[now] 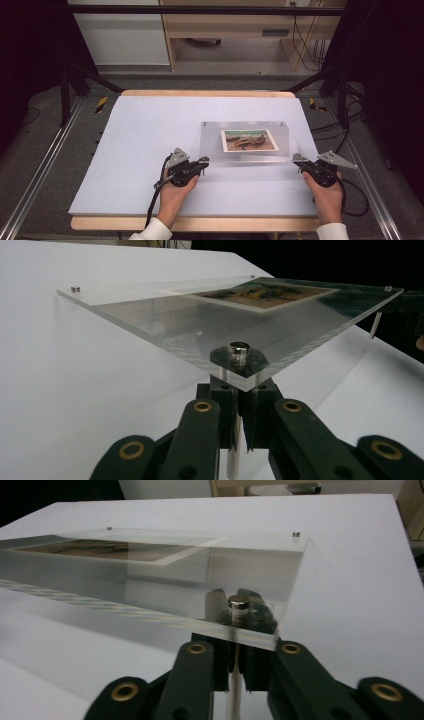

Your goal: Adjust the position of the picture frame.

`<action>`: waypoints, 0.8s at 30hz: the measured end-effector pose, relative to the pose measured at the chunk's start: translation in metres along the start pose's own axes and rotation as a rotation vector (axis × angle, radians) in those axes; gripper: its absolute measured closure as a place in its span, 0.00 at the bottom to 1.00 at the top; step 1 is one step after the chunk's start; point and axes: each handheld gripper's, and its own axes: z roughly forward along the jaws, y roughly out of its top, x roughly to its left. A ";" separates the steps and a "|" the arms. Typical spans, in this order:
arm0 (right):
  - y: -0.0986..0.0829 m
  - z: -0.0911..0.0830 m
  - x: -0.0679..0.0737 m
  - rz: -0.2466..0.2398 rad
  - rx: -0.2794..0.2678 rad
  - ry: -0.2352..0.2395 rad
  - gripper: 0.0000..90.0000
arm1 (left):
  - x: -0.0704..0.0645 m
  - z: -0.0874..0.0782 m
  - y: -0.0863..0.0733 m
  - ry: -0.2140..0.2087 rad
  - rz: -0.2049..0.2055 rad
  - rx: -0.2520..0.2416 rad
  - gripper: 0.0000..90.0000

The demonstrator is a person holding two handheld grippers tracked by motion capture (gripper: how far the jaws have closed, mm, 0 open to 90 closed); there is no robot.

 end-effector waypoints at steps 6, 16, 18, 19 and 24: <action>-0.001 0.000 0.000 0.008 0.004 0.003 0.94 | 0.000 0.008 0.003 -0.011 -0.006 0.019 0.89; -0.001 -0.001 0.001 0.025 0.001 -0.003 0.94 | 0.000 0.009 0.008 0.013 0.018 0.033 0.93; 0.000 -0.001 0.001 0.030 -0.002 -0.006 0.94 | 0.000 0.009 0.009 0.012 0.018 0.036 0.93; 0.000 -0.001 0.001 0.028 -0.003 -0.008 0.93 | 0.000 0.009 0.009 0.012 0.018 0.036 0.93; 0.002 -0.003 0.001 0.062 0.002 -0.004 0.93 | 0.002 0.008 0.012 -0.005 0.020 0.057 0.93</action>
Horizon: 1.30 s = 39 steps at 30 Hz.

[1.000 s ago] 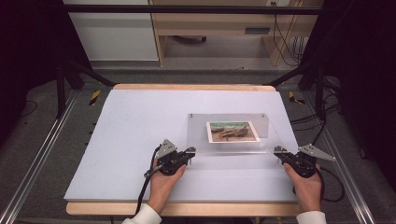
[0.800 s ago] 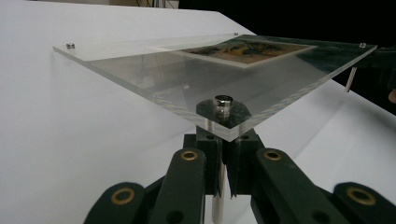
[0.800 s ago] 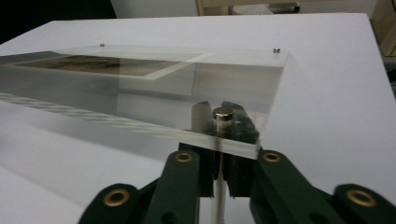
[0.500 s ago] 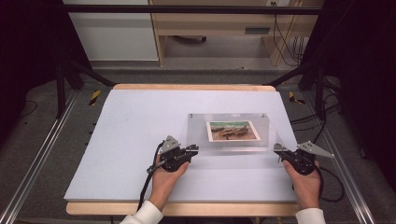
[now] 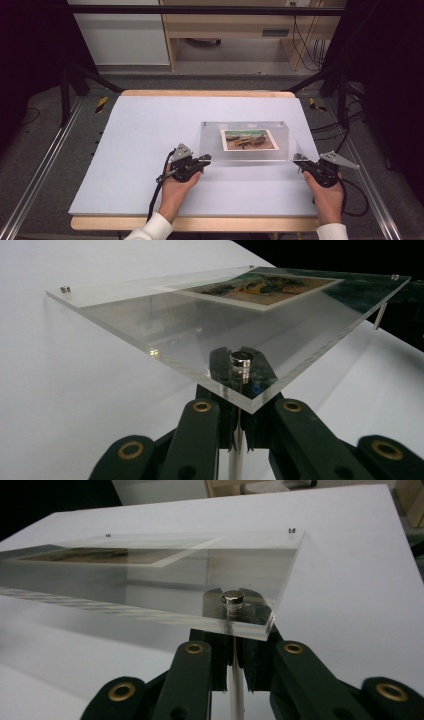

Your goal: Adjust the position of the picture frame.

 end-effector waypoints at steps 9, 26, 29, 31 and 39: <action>0.013 -0.013 0.024 -0.028 -0.041 -0.018 0.94 | 0.002 -0.025 0.020 0.007 -0.008 -0.036 0.93; 0.030 0.017 0.082 -0.054 -0.040 -0.018 0.94 | 0.039 -0.072 0.027 0.050 -0.018 -0.059 0.93; 0.035 0.032 0.090 -0.059 -0.040 -0.029 0.94 | 0.050 -0.077 0.028 0.079 -0.008 -0.068 0.93; 0.037 0.040 0.096 -0.055 -0.037 -0.027 0.94 | 0.060 -0.083 0.027 0.102 -0.011 -0.074 0.93; 0.042 0.063 0.116 -0.064 -0.044 -0.017 0.94 | 0.082 -0.096 0.025 0.113 -0.022 -0.096 0.93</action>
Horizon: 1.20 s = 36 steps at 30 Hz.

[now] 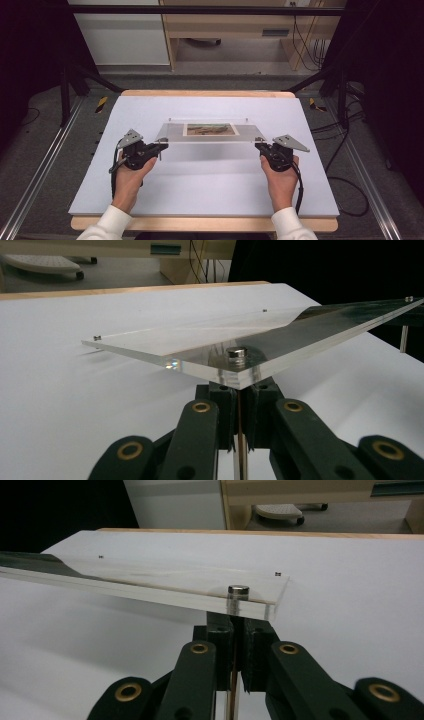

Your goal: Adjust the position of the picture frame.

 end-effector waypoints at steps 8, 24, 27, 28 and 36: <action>0.002 0.006 0.012 -0.010 0.001 -0.026 0.95 | 0.013 0.000 -0.004 -0.012 0.006 -0.018 0.93; -0.009 0.009 0.025 -0.048 0.034 -0.040 0.94 | 0.024 -0.001 -0.027 -0.006 -0.012 -0.018 0.93; -0.019 0.007 0.026 -0.058 0.043 -0.029 0.94 | 0.022 -0.002 -0.033 0.011 -0.005 0.005 0.94; -0.023 0.006 0.026 -0.060 0.045 -0.023 0.94 | 0.021 -0.002 -0.035 0.015 0.000 0.016 0.94; -0.034 0.005 0.021 -0.031 0.043 0.005 0.94 | 0.014 -0.003 -0.045 0.037 -0.007 0.024 0.94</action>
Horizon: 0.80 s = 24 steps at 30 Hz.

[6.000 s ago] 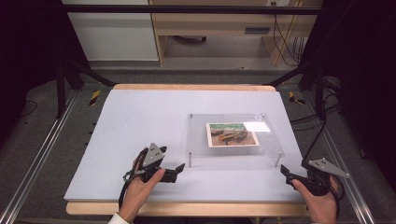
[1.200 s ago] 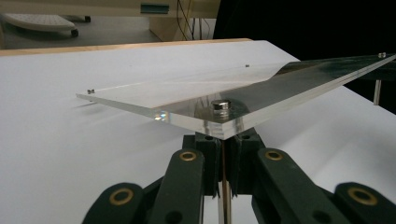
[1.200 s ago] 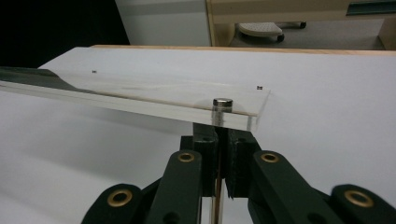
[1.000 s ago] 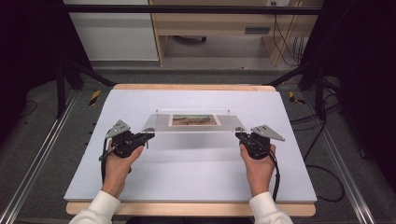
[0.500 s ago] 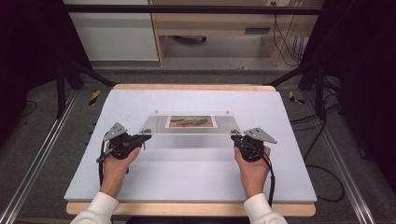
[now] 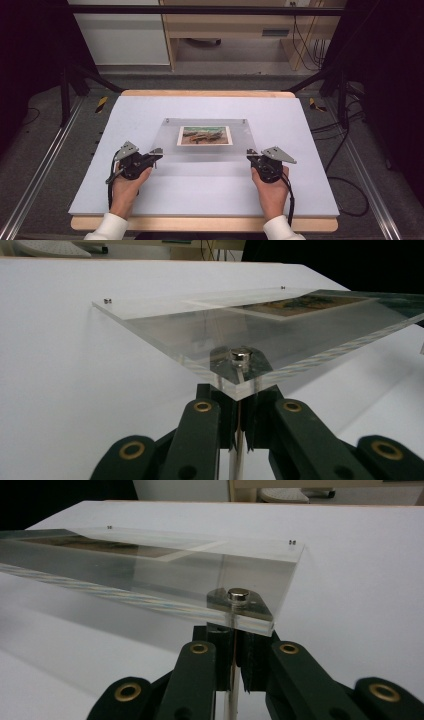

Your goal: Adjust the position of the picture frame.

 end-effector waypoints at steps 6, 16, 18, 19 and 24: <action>-0.007 0.000 -0.004 0.008 0.031 0.027 0.94 | -0.002 0.001 -0.005 0.011 0.013 0.046 0.93; -0.011 0.002 -0.005 -0.006 0.073 0.029 0.94 | -0.002 0.004 -0.008 0.025 0.039 0.099 0.93; -0.013 0.003 -0.005 -0.007 0.080 0.027 0.94 | -0.002 0.005 -0.010 0.036 0.040 0.098 0.93; -0.013 0.004 -0.004 -0.006 0.091 0.026 0.94 | -0.002 0.006 -0.011 0.040 0.041 0.102 0.93; -0.015 0.007 -0.003 -0.021 0.104 0.022 0.94 | 0.000 0.008 -0.013 0.052 0.043 0.107 0.93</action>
